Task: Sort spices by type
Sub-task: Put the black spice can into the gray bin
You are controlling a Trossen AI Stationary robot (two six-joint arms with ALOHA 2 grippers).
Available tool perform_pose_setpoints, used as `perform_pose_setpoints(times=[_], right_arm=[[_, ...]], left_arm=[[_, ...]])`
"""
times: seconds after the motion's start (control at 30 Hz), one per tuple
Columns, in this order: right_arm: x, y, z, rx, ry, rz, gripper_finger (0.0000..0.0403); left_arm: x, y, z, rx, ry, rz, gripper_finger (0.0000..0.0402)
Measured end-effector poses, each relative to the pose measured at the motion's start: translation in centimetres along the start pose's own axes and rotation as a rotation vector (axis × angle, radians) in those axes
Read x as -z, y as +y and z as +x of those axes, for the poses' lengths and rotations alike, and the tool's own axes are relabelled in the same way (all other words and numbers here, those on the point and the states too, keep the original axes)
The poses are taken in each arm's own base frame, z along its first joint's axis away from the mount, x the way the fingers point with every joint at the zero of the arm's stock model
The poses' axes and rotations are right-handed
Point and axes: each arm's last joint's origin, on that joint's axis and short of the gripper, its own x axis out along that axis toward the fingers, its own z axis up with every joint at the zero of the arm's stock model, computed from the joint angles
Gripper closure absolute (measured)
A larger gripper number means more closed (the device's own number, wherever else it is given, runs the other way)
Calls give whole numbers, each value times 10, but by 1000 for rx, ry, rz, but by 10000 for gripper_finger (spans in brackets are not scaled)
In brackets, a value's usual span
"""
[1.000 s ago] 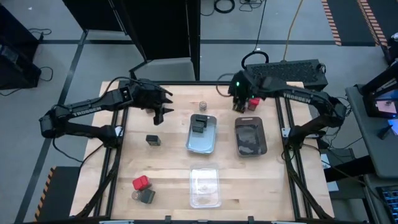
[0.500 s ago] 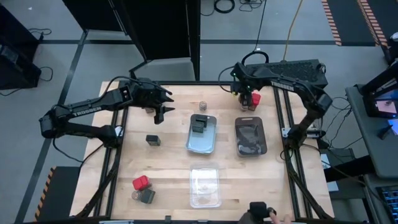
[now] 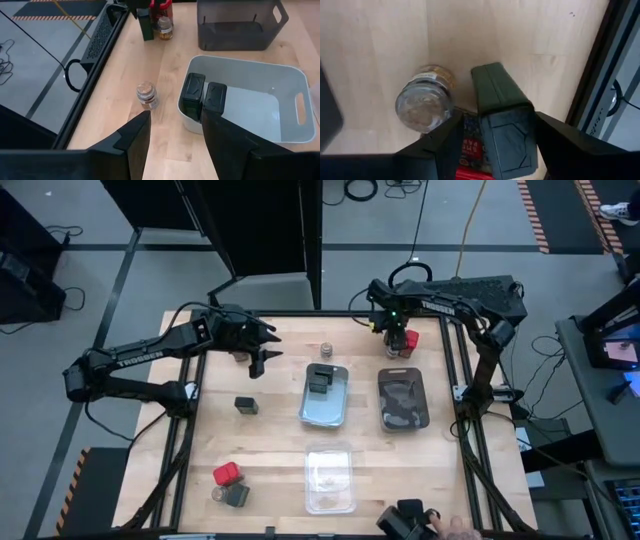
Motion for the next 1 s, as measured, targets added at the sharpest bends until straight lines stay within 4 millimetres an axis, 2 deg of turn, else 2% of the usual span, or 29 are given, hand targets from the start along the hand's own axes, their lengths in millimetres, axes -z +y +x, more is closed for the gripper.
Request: perform_pose_setpoints(times=[0.2,0.47,0.77,0.87,1.0], right_arm=[[-3,-3,13,21,54,-10,202],[-2,-3,8,43,63,-24,301],[2,-1,-12,123,59,-15,294],[2,4,-23,150,35,-22,285],[1,12,-44,191,-14,-16,297]], left_arm=[[0,0,0,1,4,1,217],[1,0,0,3,11,0,217],[0,0,0,1,4,-5,217],[0,0,0,0,0,-6,217],[0,0,0,6,-3,-24,217]])
